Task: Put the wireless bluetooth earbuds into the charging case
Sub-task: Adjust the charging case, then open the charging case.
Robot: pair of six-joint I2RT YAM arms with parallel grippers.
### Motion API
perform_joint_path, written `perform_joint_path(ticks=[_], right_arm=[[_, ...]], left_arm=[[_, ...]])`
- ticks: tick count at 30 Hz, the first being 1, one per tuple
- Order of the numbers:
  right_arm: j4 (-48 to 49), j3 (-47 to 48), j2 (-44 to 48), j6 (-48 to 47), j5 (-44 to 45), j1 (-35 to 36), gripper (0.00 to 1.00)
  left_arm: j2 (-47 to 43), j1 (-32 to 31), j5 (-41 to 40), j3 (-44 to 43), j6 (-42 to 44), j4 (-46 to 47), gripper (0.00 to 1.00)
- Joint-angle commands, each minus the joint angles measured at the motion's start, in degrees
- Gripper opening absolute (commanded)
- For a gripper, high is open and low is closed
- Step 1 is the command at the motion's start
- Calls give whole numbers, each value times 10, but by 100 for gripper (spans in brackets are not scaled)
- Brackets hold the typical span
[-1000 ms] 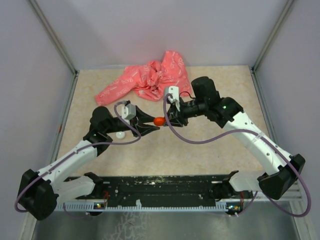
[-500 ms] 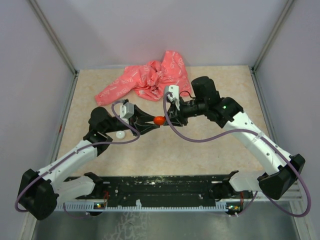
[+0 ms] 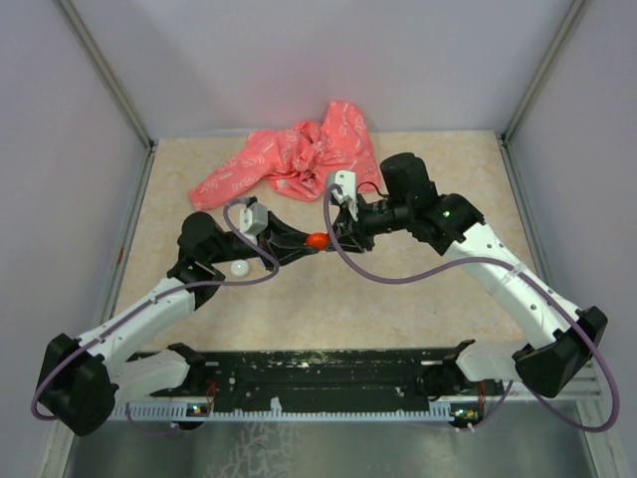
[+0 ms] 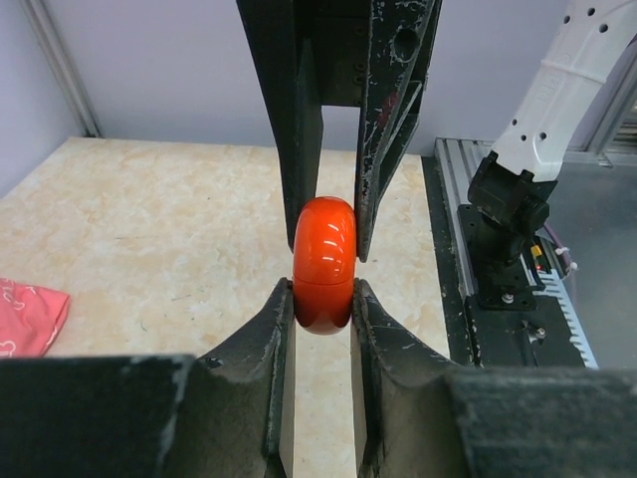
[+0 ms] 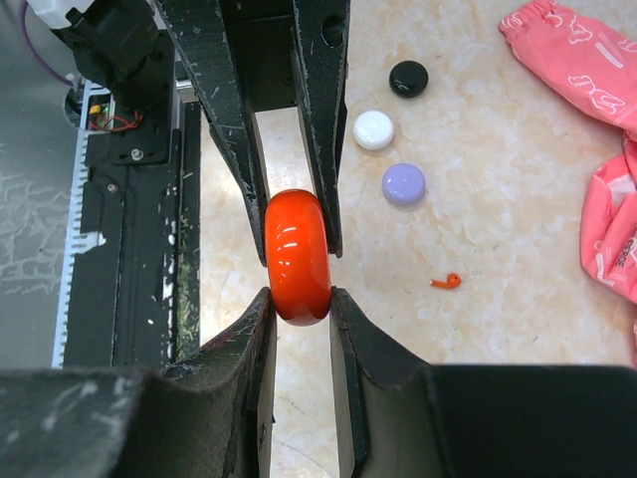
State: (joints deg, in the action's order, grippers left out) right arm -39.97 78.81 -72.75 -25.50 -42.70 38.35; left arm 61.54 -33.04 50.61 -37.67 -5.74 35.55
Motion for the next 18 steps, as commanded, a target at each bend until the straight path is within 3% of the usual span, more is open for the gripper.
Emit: perform_joint_path(ticks=[1, 4, 8, 18], right_arm=[[29, 14, 19, 2, -6, 4, 27], [38, 10, 24, 7, -12, 4, 40], [52, 3, 26, 14, -19, 4, 49], [63, -8, 28, 21, 11, 4, 52]], left_arm=[[-4, 2, 15, 0, 29, -5, 1], [-6, 2, 22, 2, 38, -5, 0], [-6, 2, 32, 2, 49, -7, 0], [-20, 2, 51, 7, 92, -18, 0]])
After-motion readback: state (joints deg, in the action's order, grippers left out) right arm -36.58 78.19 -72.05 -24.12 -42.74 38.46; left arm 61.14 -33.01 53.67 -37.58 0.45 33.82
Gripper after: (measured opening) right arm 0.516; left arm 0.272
